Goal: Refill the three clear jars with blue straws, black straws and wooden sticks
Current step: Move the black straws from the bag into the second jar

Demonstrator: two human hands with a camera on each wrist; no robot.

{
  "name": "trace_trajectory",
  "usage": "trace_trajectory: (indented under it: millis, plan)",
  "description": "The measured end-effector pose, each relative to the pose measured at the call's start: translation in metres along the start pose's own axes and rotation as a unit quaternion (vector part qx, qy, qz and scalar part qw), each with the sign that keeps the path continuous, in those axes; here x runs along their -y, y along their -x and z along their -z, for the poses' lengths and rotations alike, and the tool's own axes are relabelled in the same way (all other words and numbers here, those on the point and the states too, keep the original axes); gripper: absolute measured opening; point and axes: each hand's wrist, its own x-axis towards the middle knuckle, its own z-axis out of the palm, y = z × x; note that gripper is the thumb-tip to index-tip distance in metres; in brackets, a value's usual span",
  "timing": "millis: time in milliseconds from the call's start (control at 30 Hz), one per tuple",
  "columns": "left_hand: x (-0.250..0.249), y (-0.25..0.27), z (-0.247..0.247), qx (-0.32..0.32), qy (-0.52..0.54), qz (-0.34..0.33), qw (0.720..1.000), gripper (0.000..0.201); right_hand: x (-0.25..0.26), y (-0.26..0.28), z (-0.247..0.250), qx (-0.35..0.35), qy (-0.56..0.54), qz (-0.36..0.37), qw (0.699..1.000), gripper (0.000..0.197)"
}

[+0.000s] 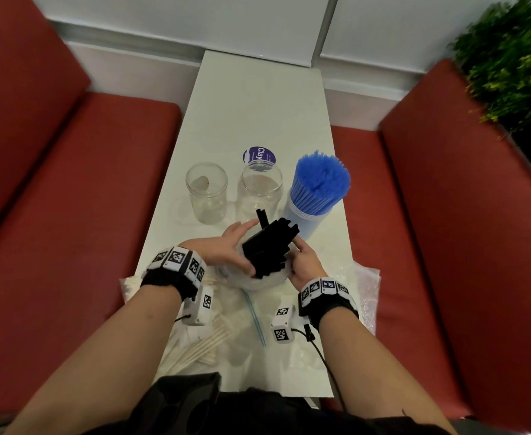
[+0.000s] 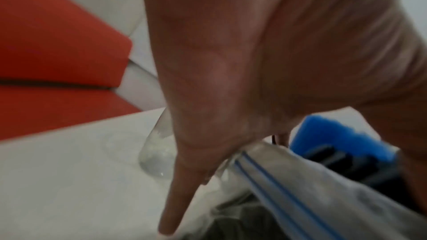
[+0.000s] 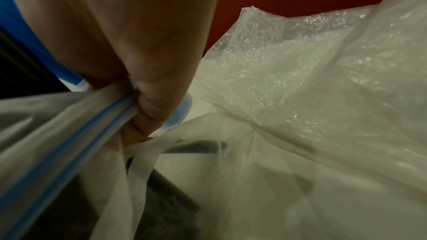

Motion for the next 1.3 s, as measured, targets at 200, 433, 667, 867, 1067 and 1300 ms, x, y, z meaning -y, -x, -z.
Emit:
trace_trajectory:
  millis: [200, 433, 667, 867, 1067, 1300]
  plan:
    - [0.019, -0.004, -0.005, -0.037, -0.127, 0.046, 0.99, 0.123, 0.001, 0.001, 0.005, 0.08, 0.003, 0.017, 0.997, 0.066]
    - [0.038, -0.007, -0.007, -0.14, -0.116, 0.036, 0.983, 0.086, -0.001, 0.001, 0.01, 0.107, 0.186, 0.055, 0.975, 0.064]
    - [0.041, -0.005, -0.002, -0.133, 0.015, -0.013, 0.991, 0.081, 0.014, -0.002, -0.003, 0.118, 0.268, 0.14, 0.946, 0.044]
    - [0.049, -0.01, -0.003, -0.18, 0.129, 0.003, 0.975, 0.07, 0.025, -0.003, -0.014, 0.111, 0.323, 0.2, 0.918, 0.026]
    - [0.048, -0.011, -0.002, -0.188, 0.209, 0.018, 0.96, 0.071, 0.033, -0.008, -0.025, 0.061, 0.409, 0.268, 0.87, 0.02]
    - [0.052, -0.011, -0.001, -0.192, 0.235, 0.019, 0.953, 0.067, 0.047, -0.008, -0.026, 0.088, 0.344, 0.227, 0.907, 0.026]
